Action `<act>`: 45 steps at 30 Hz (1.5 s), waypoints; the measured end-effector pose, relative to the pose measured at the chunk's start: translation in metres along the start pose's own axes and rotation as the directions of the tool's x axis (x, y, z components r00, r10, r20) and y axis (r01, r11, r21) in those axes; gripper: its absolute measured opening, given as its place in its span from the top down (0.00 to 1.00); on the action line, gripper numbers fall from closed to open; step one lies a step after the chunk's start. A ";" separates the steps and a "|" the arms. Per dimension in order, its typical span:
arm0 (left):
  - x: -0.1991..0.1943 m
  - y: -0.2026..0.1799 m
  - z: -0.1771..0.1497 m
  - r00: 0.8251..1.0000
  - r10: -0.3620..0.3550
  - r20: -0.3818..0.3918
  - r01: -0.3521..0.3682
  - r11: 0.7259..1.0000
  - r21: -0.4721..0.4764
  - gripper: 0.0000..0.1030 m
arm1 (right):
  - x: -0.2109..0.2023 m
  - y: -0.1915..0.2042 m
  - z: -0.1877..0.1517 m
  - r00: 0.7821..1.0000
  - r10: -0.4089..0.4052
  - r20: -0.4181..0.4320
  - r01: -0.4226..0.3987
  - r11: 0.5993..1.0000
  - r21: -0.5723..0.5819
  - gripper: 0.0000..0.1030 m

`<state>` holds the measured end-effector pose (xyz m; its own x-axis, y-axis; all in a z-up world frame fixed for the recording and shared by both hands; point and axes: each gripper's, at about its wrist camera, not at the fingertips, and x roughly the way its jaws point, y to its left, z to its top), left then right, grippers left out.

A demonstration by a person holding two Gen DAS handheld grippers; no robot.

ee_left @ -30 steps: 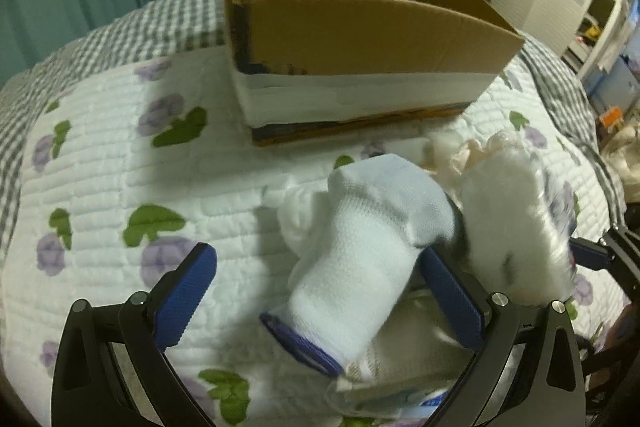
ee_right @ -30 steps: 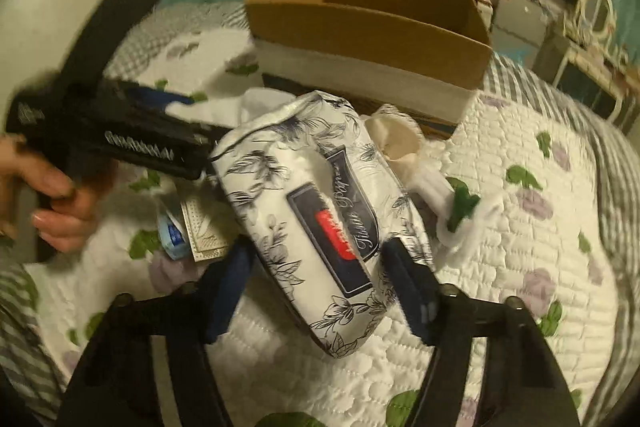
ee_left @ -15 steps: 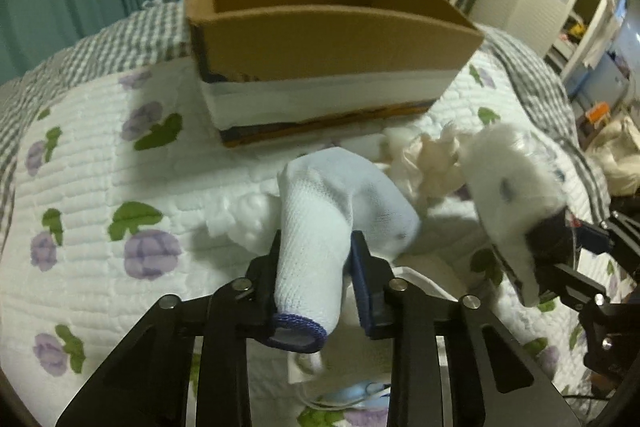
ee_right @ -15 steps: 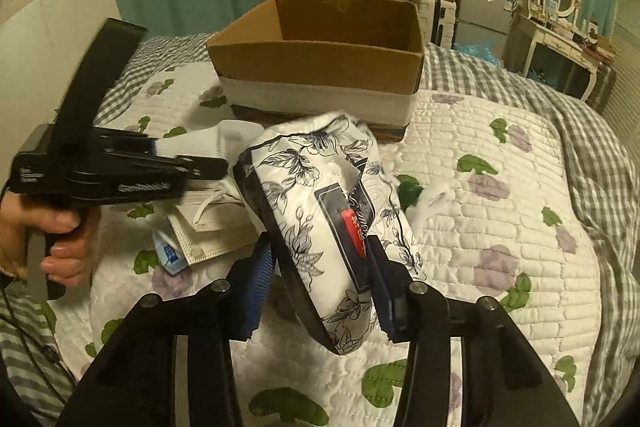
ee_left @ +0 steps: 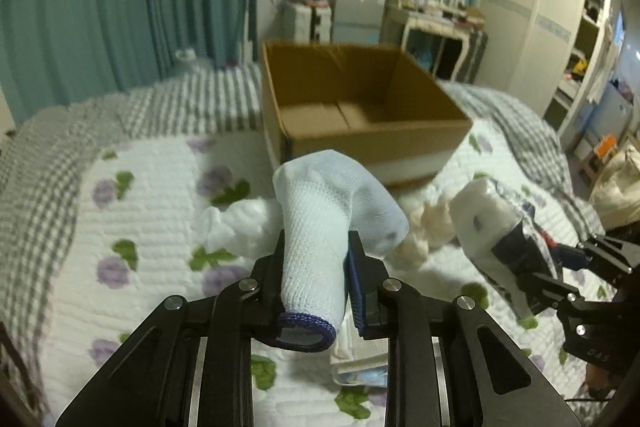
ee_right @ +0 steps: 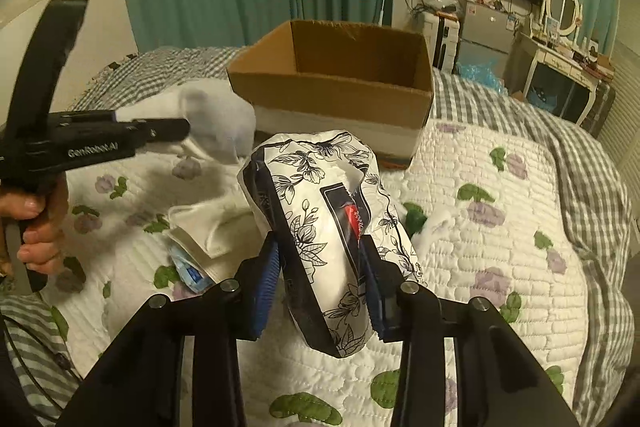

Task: Organize soft objects
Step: 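Carry the sock and floral pouch into the cardboard box and release both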

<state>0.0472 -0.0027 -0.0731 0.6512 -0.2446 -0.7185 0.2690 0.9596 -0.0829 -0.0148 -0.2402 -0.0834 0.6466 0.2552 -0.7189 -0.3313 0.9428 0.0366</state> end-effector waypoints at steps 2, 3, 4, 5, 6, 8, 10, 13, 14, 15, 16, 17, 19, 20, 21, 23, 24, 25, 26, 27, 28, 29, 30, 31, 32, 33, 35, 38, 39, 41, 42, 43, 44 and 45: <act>-0.013 0.000 0.004 0.999 0.013 0.041 -0.014 1.000 0.006 0.77 | -0.007 0.002 0.006 1.000 -0.001 0.019 0.001 1.000 -0.001 0.64; -0.018 0.000 0.006 0.998 0.024 0.062 -0.024 1.000 0.007 0.77 | -0.009 0.002 0.009 1.000 0.001 0.025 -0.001 1.000 0.001 0.64; -0.025 0.000 0.008 0.996 0.036 0.086 -0.037 0.999 0.008 0.77 | -0.013 0.003 0.013 0.999 0.005 0.035 -0.005 1.000 0.004 0.64; -0.031 0.000 0.010 0.993 0.046 0.108 -0.047 0.999 0.007 0.77 | -0.016 0.003 0.015 0.999 0.005 0.044 -0.006 1.000 0.004 0.64; -0.036 0.000 0.013 0.991 0.050 0.126 -0.051 0.999 0.005 0.77 | -0.019 0.003 0.019 0.998 0.006 0.056 -0.006 1.000 0.002 0.64; -0.047 0.002 0.020 0.986 0.051 0.159 -0.052 0.999 -0.001 0.77 | -0.027 0.005 0.028 0.996 0.009 0.084 -0.009 1.000 0.000 0.64; -0.055 0.002 0.025 0.982 0.052 0.180 -0.052 0.999 -0.003 0.77 | -0.036 0.006 0.037 0.994 0.013 0.110 -0.013 1.000 -0.002 0.64; -0.067 0.002 0.032 0.976 0.058 0.209 -0.057 0.998 -0.011 0.77 | -0.046 0.007 0.050 0.989 0.013 0.149 -0.012 1.000 -0.010 0.64; -0.071 0.002 0.035 0.974 0.060 0.219 -0.059 0.998 -0.013 0.77 | -0.050 0.008 0.055 0.987 0.011 0.163 -0.009 1.000 -0.012 0.64; -0.076 0.004 0.036 0.971 0.062 0.229 -0.061 0.998 -0.015 0.77 | -0.055 0.008 0.061 0.984 0.010 0.180 -0.008 1.000 -0.013 0.64; -0.080 0.004 0.038 0.969 0.065 0.238 -0.062 0.998 -0.019 0.77 | -0.059 0.008 0.066 0.981 0.011 0.191 -0.008 1.000 -0.014 0.64; -0.084 0.004 0.041 0.967 0.066 0.246 -0.063 0.998 -0.022 0.77 | -0.061 0.007 0.070 0.980 0.012 0.200 -0.009 1.000 -0.015 0.64; -0.092 0.006 0.047 0.962 0.066 0.266 -0.060 0.998 -0.031 0.77 | -0.070 0.006 0.081 0.973 0.010 0.229 -0.006 1.000 -0.018 0.64; -0.096 0.006 0.049 0.960 0.067 0.273 -0.060 0.998 -0.033 0.77 | -0.073 0.006 0.087 0.970 0.011 0.241 -0.007 1.000 -0.019 0.64; -0.100 0.007 0.053 0.956 0.069 0.285 -0.061 0.997 -0.036 0.77 | -0.078 0.005 0.092 0.967 0.013 0.254 -0.009 1.000 -0.019 0.64; -0.106 0.007 0.056 0.950 0.074 0.305 -0.065 0.997 -0.039 0.77 | -0.088 0.005 0.106 0.958 0.015 0.286 -0.009 1.000 -0.023 0.64; -0.109 0.007 0.059 0.947 0.073 0.313 -0.064 0.997 -0.040 0.77 | -0.091 0.007 0.110 0.955 0.014 0.297 -0.006 1.000 -0.028 0.64; -0.112 0.008 0.063 0.943 0.075 0.325 -0.065 0.997 -0.043 0.77 | -0.096 0.008 0.118 0.948 0.012 0.317 0.000 0.999 -0.039 0.64; -0.113 0.007 0.064 0.940 0.079 0.333 -0.068 0.997 -0.043 0.77 | -0.100 0.009 0.123 0.944 0.010 0.330 0.007 0.999 -0.049 0.64; -0.115 0.007 0.068 0.936 0.081 0.342 -0.070 0.997 -0.043 0.77 | -0.103 0.010 0.129 0.939 0.007 0.345 0.015 0.998 -0.060 0.64; -0.117 0.007 0.072 0.931 0.085 0.354 -0.074 0.996 -0.045 0.77 | -0.105 0.012 0.135 0.934 0.005 0.356 0.022 0.997 -0.071 0.64; -0.119 0.007 0.074 0.928 0.087 0.362 -0.076 0.996 -0.046 0.77 | -0.107 0.013 0.140 0.930 0.004 0.366 0.026 0.997 -0.079 0.64; -0.120 0.006 0.078 0.924 0.090 0.371 -0.078 0.996 -0.046 0.77 | -0.109 0.014 0.145 0.927 0.004 0.375 0.030 0.996 -0.087 0.64; -0.121 0.006 0.082 0.920 0.093 0.381 -0.082 0.996 -0.044 0.77 | -0.110 0.014 0.150 0.925 0.005 0.380 0.033 0.995 -0.093 0.64; -0.122 0.006 0.086 0.916 0.095 0.390 -0.085 0.995 -0.042 0.77 | -0.112 0.015 0.156 0.922 0.005 0.388 0.037 0.994 -0.100 0.64; -0.122 0.006 0.090 0.912 0.098 0.398 -0.089 0.995 -0.040 0.77 | -0.113 0.013 0.160 0.920 0.005 0.392 0.039 0.994 -0.103 0.64; -0.120 0.004 0.099 0.905 0.102 0.413 -0.097 0.995 -0.033 0.77 | -0.114 0.011 0.171 0.916 0.005 0.401 0.043 0.993 -0.110 0.64; -0.112 0.004 0.110 0.897 0.111 0.427 -0.111 0.993 -0.024 0.77 | -0.110 0.007 0.187 0.916 0.003 0.400 0.050 0.991 -0.121 0.64; -0.106 0.005 0.115 0.897 0.111 0.427 -0.111 0.993 -0.025 0.77 | -0.107 0.003 0.191 0.917 0.002 0.399 0.050 0.992 -0.120 0.64; -0.094 0.004 0.121 0.903 0.113 0.415 -0.111 0.993 -0.031 0.77 | -0.098 -0.005 0.200 0.926 -0.001 0.378 0.047 0.993 -0.112 0.64; -0.087 0.004 0.125 0.908 0.111 0.404 -0.106 0.994 -0.034 0.77 | -0.089 -0.009 0.204 0.933 -0.009 0.360 0.051 0.993 -0.108 0.64; -0.078 0.003 0.128 0.913 0.110 0.394 -0.105 0.994 -0.035 0.77 | -0.081 -0.012 0.207 0.938 -0.015 0.345 0.056 0.992 -0.110 0.64; -0.069 0.001 0.132 0.917 0.110 0.384 -0.106 0.994 -0.031 0.77 | -0.072 -0.013 0.209 0.942 -0.024 0.334 0.067 0.991 -0.118 0.64; -0.060 -0.001 0.135 0.922 0.108 0.372 -0.105 0.994 -0.029 0.77 | -0.062 -0.014 0.210 0.945 -0.034 0.325 0.080 0.989 -0.128 0.64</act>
<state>0.1039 -0.0074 0.0629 0.8935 -0.1739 -0.4141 0.1789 0.9835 -0.0269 0.0937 -0.2247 0.1065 0.8459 0.2785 -0.4549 -0.3637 0.9250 -0.1100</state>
